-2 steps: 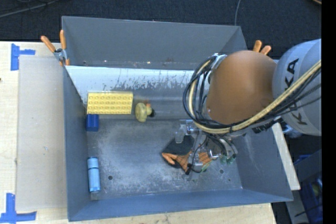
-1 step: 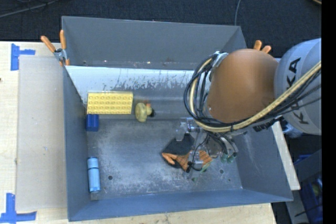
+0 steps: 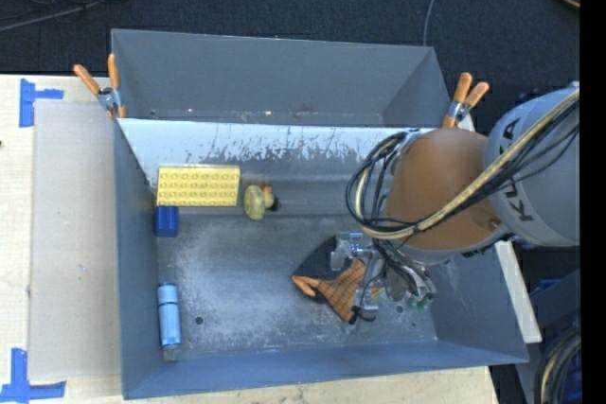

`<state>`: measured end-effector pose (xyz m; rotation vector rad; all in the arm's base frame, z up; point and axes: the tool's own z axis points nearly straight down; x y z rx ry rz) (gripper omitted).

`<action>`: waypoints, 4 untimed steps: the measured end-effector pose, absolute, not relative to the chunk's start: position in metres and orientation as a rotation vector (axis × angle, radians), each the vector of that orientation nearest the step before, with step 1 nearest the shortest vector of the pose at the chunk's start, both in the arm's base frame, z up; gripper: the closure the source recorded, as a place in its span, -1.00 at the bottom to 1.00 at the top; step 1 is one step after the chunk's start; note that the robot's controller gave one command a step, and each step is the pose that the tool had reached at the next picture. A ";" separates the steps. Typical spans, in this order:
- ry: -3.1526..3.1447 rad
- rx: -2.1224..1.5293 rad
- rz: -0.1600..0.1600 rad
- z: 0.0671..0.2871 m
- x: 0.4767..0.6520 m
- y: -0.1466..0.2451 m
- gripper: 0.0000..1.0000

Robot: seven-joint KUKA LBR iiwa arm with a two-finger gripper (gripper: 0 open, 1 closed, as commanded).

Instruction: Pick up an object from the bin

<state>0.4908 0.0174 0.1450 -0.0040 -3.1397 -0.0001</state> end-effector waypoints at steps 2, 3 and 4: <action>-3.141 -0.134 -0.001 0.069 0.482 -0.024 -1.00; -3.135 0.253 -0.002 0.064 0.509 -0.029 -1.00; -3.148 -0.083 -0.003 0.069 0.483 -0.025 1.00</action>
Offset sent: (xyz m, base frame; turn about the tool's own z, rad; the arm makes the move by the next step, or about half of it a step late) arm -0.0159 -0.0399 -0.0750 0.0880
